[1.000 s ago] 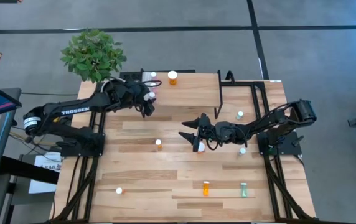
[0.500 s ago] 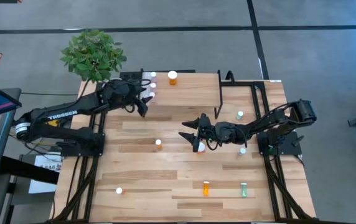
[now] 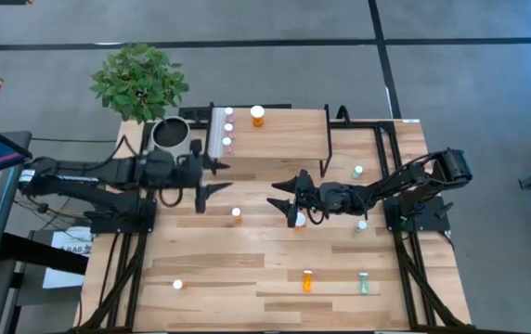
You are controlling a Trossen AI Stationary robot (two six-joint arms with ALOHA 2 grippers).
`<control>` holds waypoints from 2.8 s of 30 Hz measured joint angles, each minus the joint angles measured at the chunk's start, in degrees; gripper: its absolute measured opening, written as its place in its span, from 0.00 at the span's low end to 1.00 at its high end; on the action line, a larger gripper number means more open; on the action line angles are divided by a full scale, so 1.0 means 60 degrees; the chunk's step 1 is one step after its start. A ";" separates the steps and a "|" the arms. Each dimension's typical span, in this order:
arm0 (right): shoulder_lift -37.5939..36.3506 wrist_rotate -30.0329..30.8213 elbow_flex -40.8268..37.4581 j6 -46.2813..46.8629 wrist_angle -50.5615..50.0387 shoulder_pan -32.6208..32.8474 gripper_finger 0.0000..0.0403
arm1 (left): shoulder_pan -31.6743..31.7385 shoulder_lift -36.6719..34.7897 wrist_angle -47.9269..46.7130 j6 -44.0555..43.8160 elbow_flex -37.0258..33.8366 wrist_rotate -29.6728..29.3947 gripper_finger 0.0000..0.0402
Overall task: Pick and place medicine bottles onto shelf by color
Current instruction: Put the large orange pill bottle on the shelf aligned with the other large orange pill bottle
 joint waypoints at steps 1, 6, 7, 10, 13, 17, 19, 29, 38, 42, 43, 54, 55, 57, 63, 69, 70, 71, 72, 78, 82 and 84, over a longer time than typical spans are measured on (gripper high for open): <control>0.0000 0.0000 -0.0002 0.0000 -0.0045 0.0000 0.71 | -0.0267 -0.0002 0.0275 0.0146 -0.0089 -0.0246 0.50; 0.0000 -0.0004 -0.0004 0.0027 -0.0329 0.0015 0.71 | -0.0973 -0.0055 0.2206 0.0523 -0.1211 -0.0599 0.45; 0.0000 -0.0004 -0.0004 0.0074 -0.0381 0.0015 0.71 | -0.0994 -0.0055 0.2465 0.0503 -0.1470 -0.0605 0.45; 0.0000 -0.0004 -0.0004 0.0319 -0.0583 0.0015 0.71 | -0.1006 -0.0090 0.3285 0.0316 -0.2273 -0.0600 0.44; 0.0000 -0.0004 -0.0004 0.0557 -0.0726 0.0022 0.71 | -0.0988 -0.0112 0.4400 0.0232 -0.2916 -0.0281 0.43; 0.0004 0.0000 -0.0005 0.0562 -0.0690 0.0150 0.71 | -0.0995 -0.0112 0.5380 0.0250 -0.3418 0.0738 0.43; 0.0000 0.0000 0.0064 0.0438 -0.0722 0.0265 0.71 | -0.0995 -0.0113 0.5361 0.0225 -0.3495 0.0959 0.43; -0.0076 0.0228 0.1000 0.0408 -0.1503 0.0394 0.71 | -0.0992 -0.0106 0.5159 0.0163 -0.3589 0.1146 0.43; -0.0076 0.0219 0.1673 0.0408 -0.2789 0.0492 0.71 | -0.0990 -0.0104 0.5026 0.0050 -0.3589 0.1146 0.43; -0.0076 0.0234 0.1676 0.0390 -0.2974 0.0635 0.71 | -0.0988 -0.0102 0.5029 -0.0008 -0.3589 0.1146 0.43; -0.0076 0.0317 0.1676 0.0302 -0.2970 0.0715 0.71 | -0.0991 -0.0102 0.5033 -0.0012 -0.3589 0.1146 0.43; -0.0076 0.0970 0.1679 0.0133 -0.3489 0.1403 0.71 | -0.0989 -0.0102 0.5040 -0.0011 -0.3589 0.1143 0.43; -0.0076 0.1008 0.1679 0.0243 -0.3617 0.1428 0.71 | -0.0989 -0.0102 0.5041 -0.0011 -0.3589 0.1143 0.43; -0.0076 0.1141 0.1679 0.0509 -0.3947 0.1483 0.71 | -0.0988 -0.0102 0.5044 -0.0010 -0.3589 0.1143 0.43; -0.0076 0.1240 0.1679 0.0918 -0.4460 0.1587 0.71 | -0.0990 -0.0102 0.5044 -0.0008 -0.3589 0.1139 0.43; -0.0055 0.1176 0.1679 0.0987 -0.4630 0.1749 0.71 | -0.0989 -0.0102 0.5084 -0.0008 -0.3589 0.1078 0.43; -0.0055 0.1173 0.1679 0.0987 -0.4781 0.1801 0.71 | -0.0991 -0.0102 0.5087 -0.0008 -0.3589 0.1079 0.43; -0.0055 0.1173 0.1679 0.0979 -0.4977 0.1857 0.71 | -0.0988 -0.0102 0.5086 -0.0007 -0.3589 0.1079 0.43; -0.0051 0.1173 0.1679 0.0948 -0.5148 0.1900 0.71 | -0.0990 -0.0098 0.5070 0.0023 -0.3589 0.1075 0.43; -0.0051 0.1155 0.1679 0.1369 -0.6170 0.2080 0.71 | -0.0988 -0.0357 0.4996 0.0068 -0.3589 0.1069 0.43; -0.0048 0.1145 0.1679 0.2063 -0.7181 0.2176 0.71 | -0.0992 -0.1317 0.4154 0.0193 -0.3589 0.0871 0.43; -0.0047 0.1140 0.1679 0.2515 -0.7685 0.2211 0.71 | -0.0995 -0.1940 0.3612 0.0170 -0.3589 0.0366 0.43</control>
